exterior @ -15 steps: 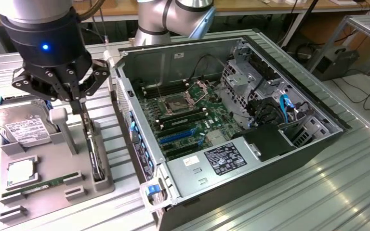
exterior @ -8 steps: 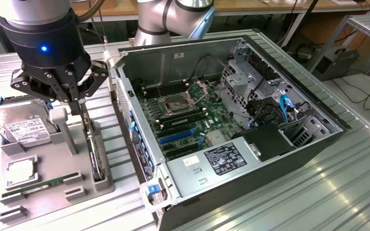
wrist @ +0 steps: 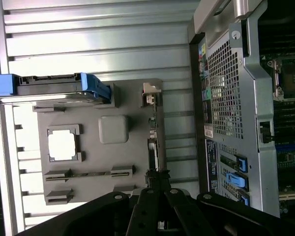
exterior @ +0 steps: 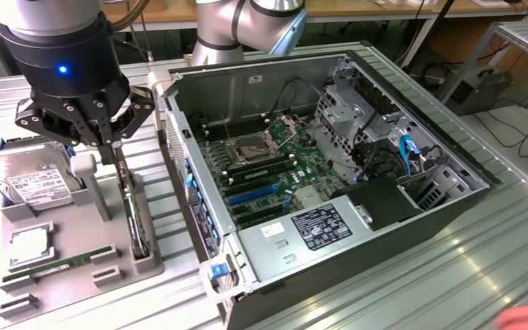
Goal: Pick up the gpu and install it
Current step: 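Pick up the gpu and move the gpu toward the slot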
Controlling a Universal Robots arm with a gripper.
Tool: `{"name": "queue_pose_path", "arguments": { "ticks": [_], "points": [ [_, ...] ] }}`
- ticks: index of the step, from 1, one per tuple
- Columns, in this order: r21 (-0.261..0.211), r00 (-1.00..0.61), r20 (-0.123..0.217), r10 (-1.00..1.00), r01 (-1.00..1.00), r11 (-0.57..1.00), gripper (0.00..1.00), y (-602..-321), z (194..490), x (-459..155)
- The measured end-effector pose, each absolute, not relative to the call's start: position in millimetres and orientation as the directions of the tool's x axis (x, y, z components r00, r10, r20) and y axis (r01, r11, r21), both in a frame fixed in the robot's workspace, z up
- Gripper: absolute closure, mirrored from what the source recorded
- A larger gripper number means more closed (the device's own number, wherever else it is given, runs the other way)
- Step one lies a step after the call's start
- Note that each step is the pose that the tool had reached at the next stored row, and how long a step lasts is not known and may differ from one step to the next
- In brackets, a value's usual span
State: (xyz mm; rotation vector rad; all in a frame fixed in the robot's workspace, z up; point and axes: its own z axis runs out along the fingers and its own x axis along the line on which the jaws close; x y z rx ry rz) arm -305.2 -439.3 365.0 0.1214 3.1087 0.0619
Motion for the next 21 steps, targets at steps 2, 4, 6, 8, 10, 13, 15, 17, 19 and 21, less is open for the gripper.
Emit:
{"name": "queue_pose_path", "arguments": {
  "ticks": [2, 4, 6, 8, 10, 13, 15, 17, 19, 21],
  "points": [
    [0.041, -0.996, -0.028, 0.079, 0.078, 0.996, 0.89, -439, 365, -305],
    [0.041, -0.996, -0.028, 0.079, 0.078, 0.996, 0.76, -439, 365, -305],
    [0.041, -0.996, -0.028, 0.079, 0.078, 0.996, 0.64, -439, 365, -305],
    [0.041, -0.996, -0.028, 0.079, 0.078, 0.996, 0.64, -439, 365, -305],
    [0.041, -0.996, -0.029, 0.079, 0.078, 0.996, 0.58, -440, 363, -305],
    [0.041, -0.996, -0.028, 0.079, 0.078, 0.996, 0.58, -441, 357, -305],
    [0.041, -0.996, -0.029, 0.079, 0.078, 0.996, 0.58, -443, 351, -305],
    [0.041, -0.996, -0.029, 0.079, 0.078, 0.996, 0.58, -444, 348, -305],
    [0.041, -0.996, -0.028, 0.079, 0.078, 0.996, 0.58, -445, 344, -305],
    [0.041, -0.996, -0.028, 0.079, 0.078, 0.996, 0.58, -447, 340, -305]
  ]
}}
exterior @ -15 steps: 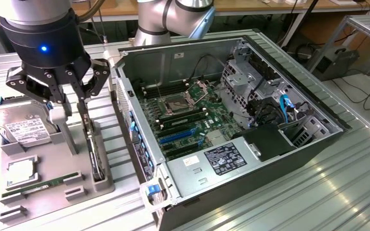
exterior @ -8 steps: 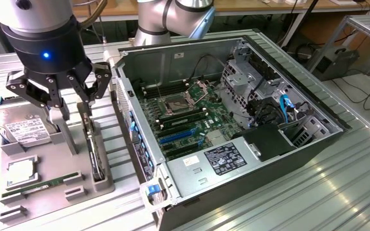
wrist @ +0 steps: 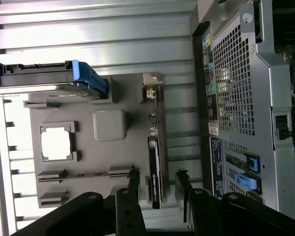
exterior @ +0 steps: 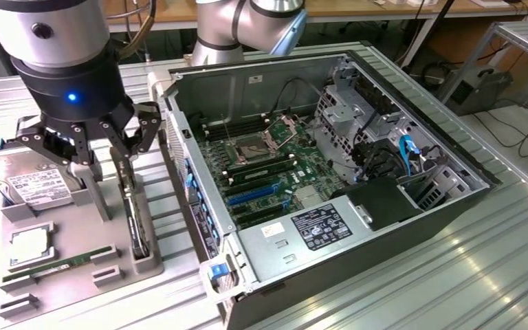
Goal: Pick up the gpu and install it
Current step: 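Pick up the gpu and move the gpu toward the slot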
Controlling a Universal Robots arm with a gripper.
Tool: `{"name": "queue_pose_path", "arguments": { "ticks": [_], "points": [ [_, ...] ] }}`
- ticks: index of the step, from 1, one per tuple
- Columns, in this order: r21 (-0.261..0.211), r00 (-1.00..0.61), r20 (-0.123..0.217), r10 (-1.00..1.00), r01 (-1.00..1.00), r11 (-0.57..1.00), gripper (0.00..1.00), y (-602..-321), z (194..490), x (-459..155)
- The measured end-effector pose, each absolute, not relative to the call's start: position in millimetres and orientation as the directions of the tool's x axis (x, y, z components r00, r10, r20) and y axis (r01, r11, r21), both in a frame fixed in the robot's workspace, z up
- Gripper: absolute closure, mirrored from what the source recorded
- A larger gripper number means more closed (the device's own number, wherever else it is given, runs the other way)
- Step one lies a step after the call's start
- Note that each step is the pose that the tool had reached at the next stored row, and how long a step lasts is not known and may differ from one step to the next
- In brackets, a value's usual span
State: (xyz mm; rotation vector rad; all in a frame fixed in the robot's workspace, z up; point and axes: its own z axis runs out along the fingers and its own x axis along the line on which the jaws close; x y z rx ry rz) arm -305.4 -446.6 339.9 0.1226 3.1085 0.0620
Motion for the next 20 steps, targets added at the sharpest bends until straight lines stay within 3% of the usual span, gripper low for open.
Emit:
{"name": "queue_pose_path", "arguments": {
  "ticks": [20],
  "points": [
    [0.041, -0.996, -0.029, 0.079, 0.078, 0.996, 0.58, -450, 300, -305]
  ]
}}
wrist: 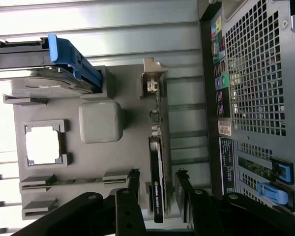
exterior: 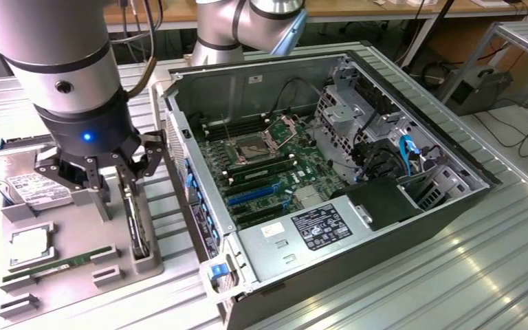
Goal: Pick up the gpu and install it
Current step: 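Pick up the gpu and move the gpu toward the slot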
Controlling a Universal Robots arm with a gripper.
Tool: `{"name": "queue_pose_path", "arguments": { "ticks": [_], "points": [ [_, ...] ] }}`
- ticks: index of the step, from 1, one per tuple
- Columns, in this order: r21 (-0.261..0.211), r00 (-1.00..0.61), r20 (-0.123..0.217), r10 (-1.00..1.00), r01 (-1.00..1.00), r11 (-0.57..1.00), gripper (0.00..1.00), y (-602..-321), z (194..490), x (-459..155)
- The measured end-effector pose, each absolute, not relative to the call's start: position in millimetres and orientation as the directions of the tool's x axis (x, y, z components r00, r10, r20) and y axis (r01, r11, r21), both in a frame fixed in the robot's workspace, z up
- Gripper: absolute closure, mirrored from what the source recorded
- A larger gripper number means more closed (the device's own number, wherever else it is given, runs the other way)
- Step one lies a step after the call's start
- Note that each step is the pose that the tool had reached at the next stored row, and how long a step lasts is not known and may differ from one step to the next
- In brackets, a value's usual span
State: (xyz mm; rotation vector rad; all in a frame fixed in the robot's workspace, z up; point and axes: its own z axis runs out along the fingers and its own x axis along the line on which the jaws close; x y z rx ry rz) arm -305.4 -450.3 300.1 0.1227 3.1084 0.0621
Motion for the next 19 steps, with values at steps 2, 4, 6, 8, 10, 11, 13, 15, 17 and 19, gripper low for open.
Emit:
{"name": "queue_pose_path", "arguments": {
  "ticks": [2, 4, 6, 8, 10, 11, 13, 15, 17, 19],
  "points": [
    [0.041, -0.996, -0.028, 0.079, 0.078, 0.996, 0.58, -451, 296, -305],
    [0.041, -0.996, -0.029, 0.079, 0.078, 0.996, 0.58, -451, 292, -305],
    [0.041, -0.996, -0.029, 0.079, 0.078, 0.996, 0.58, -451, 288, -305],
    [0.041, -0.996, -0.029, 0.079, 0.078, 0.996, 0.58, -451, 284, -305],
    [0.041, -0.996, -0.029, 0.079, 0.078, 0.996, 0.58, -452, 281, -305],
    [0.041, -0.996, -0.029, 0.079, 0.078, 0.996, 0.58, -452, 279, -305],
    [0.041, -0.996, -0.029, 0.079, 0.078, 0.996, 0.58, -452, 275, -305],
    [0.041, -0.996, -0.029, 0.079, 0.078, 0.996, 0.58, -452, 271, -305],
    [0.042, -0.996, -0.029, 0.080, 0.078, 0.996, 0.58, -452, 268, -305],
    [0.042, -0.996, -0.029, 0.081, 0.080, 0.996, 0.58, -452, 264, -305]
  ]
}}
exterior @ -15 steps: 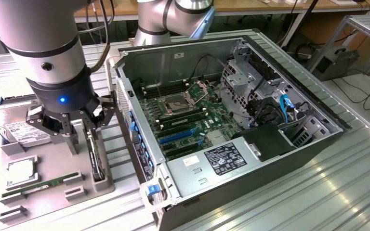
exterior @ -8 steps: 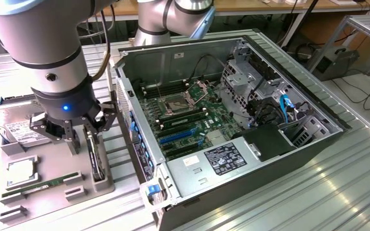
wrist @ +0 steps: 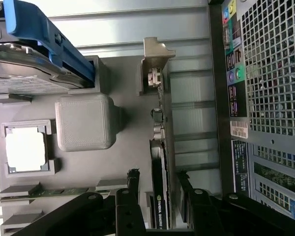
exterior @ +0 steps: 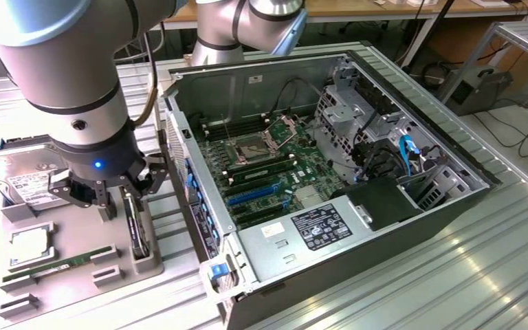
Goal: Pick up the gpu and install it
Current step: 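Pick up the gpu and move the gpu toward the slot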
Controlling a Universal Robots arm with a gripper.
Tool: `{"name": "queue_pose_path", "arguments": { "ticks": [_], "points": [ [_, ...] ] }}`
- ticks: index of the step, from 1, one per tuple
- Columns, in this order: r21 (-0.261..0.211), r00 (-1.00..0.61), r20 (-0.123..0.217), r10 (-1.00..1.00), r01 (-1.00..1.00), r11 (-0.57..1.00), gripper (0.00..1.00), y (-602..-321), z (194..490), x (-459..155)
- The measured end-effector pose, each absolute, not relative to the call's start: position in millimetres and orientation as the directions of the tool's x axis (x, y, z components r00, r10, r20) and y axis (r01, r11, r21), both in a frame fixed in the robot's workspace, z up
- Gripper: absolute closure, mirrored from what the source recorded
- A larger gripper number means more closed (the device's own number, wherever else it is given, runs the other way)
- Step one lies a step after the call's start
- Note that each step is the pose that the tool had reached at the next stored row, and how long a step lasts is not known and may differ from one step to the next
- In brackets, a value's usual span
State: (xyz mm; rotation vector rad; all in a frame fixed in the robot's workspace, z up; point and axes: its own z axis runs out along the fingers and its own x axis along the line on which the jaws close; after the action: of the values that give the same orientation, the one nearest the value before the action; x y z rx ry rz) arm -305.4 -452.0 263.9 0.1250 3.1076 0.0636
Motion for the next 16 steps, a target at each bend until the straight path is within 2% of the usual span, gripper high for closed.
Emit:
{"name": "queue_pose_path", "arguments": {
  "ticks": [16],
  "points": [
    [0.043, -0.996, -0.039, 0.085, 0.084, 0.996, 0.58, -446, 245, -305]
  ]
}}
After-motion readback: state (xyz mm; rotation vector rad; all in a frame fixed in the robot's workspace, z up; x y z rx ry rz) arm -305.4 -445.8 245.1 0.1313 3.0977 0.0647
